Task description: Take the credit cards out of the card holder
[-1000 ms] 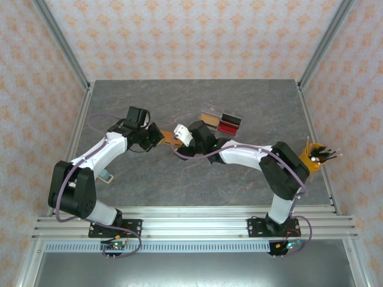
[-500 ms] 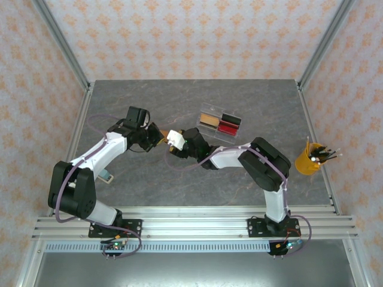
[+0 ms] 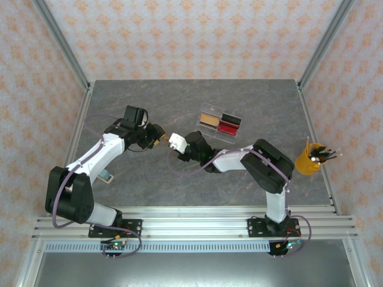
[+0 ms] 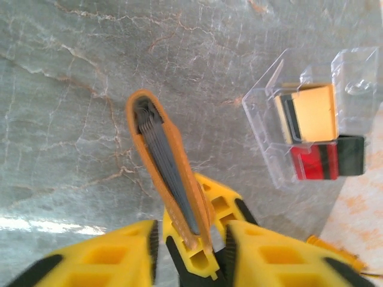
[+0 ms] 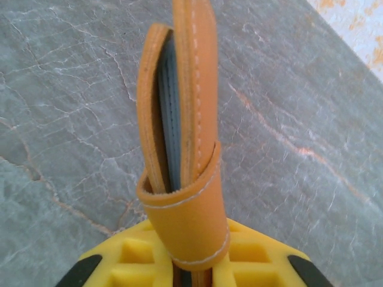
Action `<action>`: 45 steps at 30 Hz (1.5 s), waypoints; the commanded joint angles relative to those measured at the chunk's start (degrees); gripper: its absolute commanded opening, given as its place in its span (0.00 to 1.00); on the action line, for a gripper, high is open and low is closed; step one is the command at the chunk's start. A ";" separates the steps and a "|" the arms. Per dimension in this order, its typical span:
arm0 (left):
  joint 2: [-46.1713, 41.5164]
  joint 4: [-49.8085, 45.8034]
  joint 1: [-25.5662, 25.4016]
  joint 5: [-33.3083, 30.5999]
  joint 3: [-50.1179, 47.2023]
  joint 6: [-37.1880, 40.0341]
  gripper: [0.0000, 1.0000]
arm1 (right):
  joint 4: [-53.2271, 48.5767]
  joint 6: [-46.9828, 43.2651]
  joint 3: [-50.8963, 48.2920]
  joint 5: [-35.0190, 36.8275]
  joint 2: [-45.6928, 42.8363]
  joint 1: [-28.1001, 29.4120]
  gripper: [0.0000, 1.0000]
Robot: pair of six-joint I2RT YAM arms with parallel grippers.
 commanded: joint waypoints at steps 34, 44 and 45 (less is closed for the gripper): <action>-8.48 -5.87 7.87 -3.48 -5.84 15.10 1.00 | -41.40 75.95 0.48 -8.46 -12.67 -3.89 0.44; -5.29 -4.64 2.17 -1.83 -5.62 16.89 0.95 | -54.30 69.78 6.96 4.10 -15.65 -3.91 0.61; -4.73 -4.12 1.60 -1.42 -5.62 16.46 0.93 | -54.49 69.71 7.65 3.73 -14.65 -3.84 0.60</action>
